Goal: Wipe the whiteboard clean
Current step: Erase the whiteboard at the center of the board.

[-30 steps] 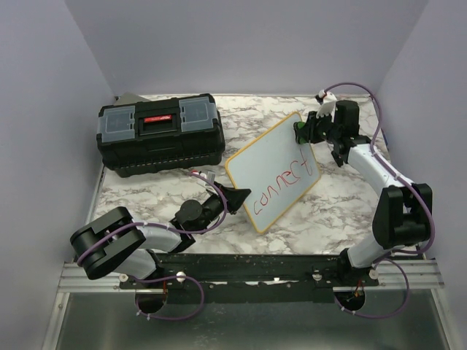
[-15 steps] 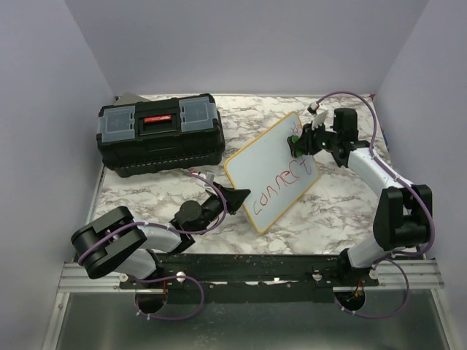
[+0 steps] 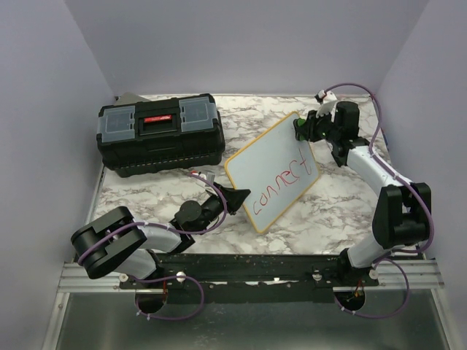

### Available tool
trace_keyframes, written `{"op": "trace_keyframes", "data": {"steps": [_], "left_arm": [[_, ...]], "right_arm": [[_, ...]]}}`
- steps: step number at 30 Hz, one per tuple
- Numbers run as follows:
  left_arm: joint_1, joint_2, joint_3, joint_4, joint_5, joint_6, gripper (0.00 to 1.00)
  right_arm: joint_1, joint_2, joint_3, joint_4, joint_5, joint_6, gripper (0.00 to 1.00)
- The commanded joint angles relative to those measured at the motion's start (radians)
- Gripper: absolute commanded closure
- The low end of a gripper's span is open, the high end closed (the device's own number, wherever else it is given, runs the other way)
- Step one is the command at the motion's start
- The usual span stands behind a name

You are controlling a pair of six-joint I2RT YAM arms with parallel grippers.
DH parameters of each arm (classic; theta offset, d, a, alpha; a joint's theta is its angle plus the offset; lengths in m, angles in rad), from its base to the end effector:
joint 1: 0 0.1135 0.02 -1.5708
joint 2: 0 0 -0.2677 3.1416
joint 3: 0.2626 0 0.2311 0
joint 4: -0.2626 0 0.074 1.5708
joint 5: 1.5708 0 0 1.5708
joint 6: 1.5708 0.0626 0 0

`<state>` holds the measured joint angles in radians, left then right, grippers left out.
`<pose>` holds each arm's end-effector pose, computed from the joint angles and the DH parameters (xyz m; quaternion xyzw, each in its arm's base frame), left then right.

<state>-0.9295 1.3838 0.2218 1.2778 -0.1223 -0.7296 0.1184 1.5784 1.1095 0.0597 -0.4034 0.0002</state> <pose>0.1552 -0.1951 0.2113 0.0208 0.6650 -0.5224 0.5333 0.3635 0.0680 0.2815 -0.1581 0.8112 0.1990 0.5267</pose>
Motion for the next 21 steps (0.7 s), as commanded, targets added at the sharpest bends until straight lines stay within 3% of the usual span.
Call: {"op": "trace_keyframes", "data": {"steps": [1, 5, 9, 16, 21], "left_arm": [[-0.023, -0.019, -0.003, 0.051, 0.143, 0.044, 1.00], [-0.023, -0.009, 0.005, 0.058, 0.150, 0.041, 1.00], [-0.022, -0.007, 0.008, 0.054, 0.153, 0.039, 1.00], [-0.023, -0.021, 0.011, 0.035, 0.153, 0.045, 1.00], [-0.023, -0.023, 0.014, 0.030, 0.156, 0.046, 1.00]], "right_arm": [[0.006, 0.037, -0.011, -0.171, -0.059, -0.209, 0.99], [0.007, 0.018, -0.031, -0.251, -0.255, -0.306, 0.99], [0.007, -0.001, -0.034, -0.207, -0.322, -0.274, 0.99], [0.007, -0.021, -0.020, 0.060, -0.050, -0.036, 0.99], [0.007, -0.021, -0.046, 0.128, 0.106, -0.074, 0.99]]}}
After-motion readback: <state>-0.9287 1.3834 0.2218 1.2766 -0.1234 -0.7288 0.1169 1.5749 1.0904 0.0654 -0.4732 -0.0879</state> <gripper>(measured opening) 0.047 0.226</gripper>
